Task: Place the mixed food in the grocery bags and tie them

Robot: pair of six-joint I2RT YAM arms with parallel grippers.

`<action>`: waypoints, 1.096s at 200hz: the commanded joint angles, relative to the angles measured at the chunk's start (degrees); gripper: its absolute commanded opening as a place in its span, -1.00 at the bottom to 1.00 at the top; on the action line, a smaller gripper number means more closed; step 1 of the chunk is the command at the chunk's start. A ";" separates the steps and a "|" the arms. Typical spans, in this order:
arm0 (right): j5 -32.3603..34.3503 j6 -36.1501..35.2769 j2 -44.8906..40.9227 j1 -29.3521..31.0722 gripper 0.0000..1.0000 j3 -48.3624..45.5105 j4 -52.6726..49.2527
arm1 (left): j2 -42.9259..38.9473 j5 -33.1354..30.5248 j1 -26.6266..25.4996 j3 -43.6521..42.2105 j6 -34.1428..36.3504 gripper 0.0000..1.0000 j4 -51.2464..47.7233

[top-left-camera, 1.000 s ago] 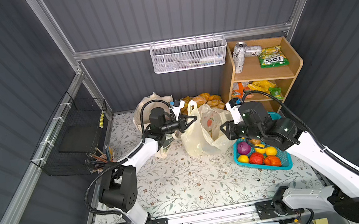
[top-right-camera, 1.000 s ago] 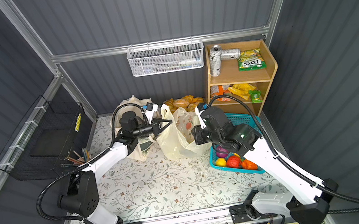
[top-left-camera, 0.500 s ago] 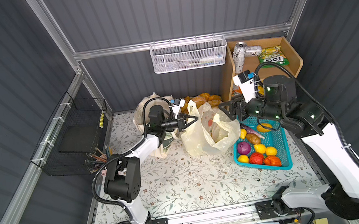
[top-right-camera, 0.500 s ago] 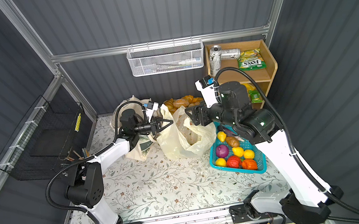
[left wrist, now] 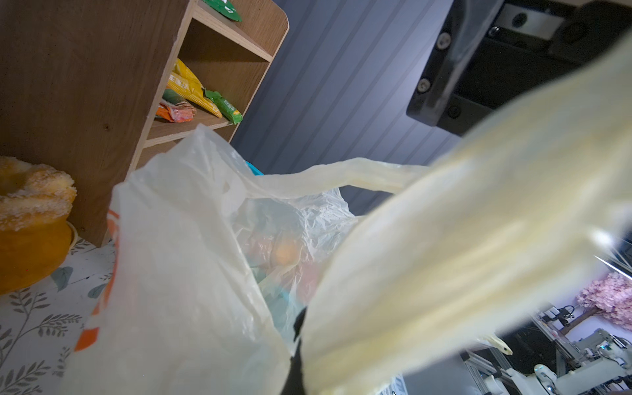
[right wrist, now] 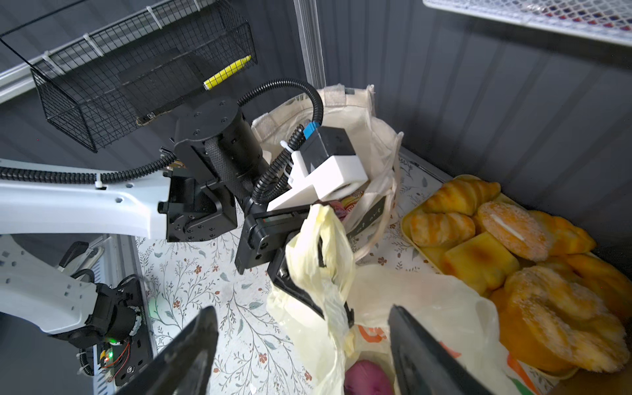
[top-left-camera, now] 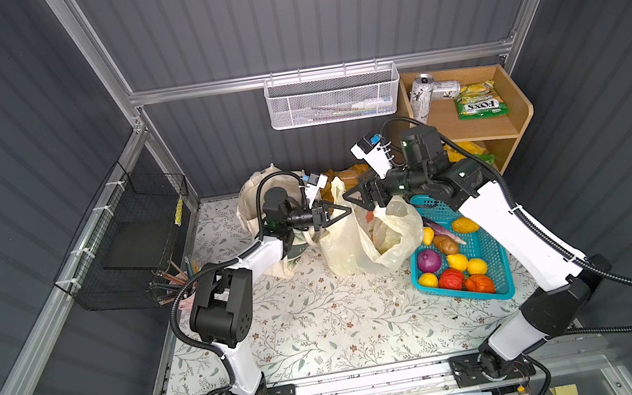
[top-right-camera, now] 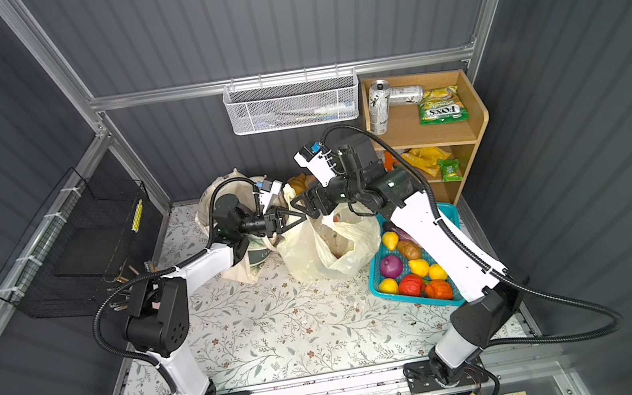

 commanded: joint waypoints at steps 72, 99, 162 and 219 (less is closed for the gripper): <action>-6.86 2.05 4.95 -1.12 0.49 5.99 4.25 | 1.25 2.81 0.22 2.28 -4.89 -1.00 4.92; -8.87 3.57 8.31 -1.10 0.34 8.64 4.50 | 1.23 3.01 0.22 2.38 -5.25 -1.00 4.81; -10.61 6.27 10.72 -1.38 -0.75 9.03 5.50 | -0.31 1.18 0.26 3.01 2.12 -1.00 -5.25; -7.95 16.77 4.31 -3.18 -1.00 -1.77 17.44 | -11.79 -26.62 -0.02 2.31 37.43 -0.27 -44.20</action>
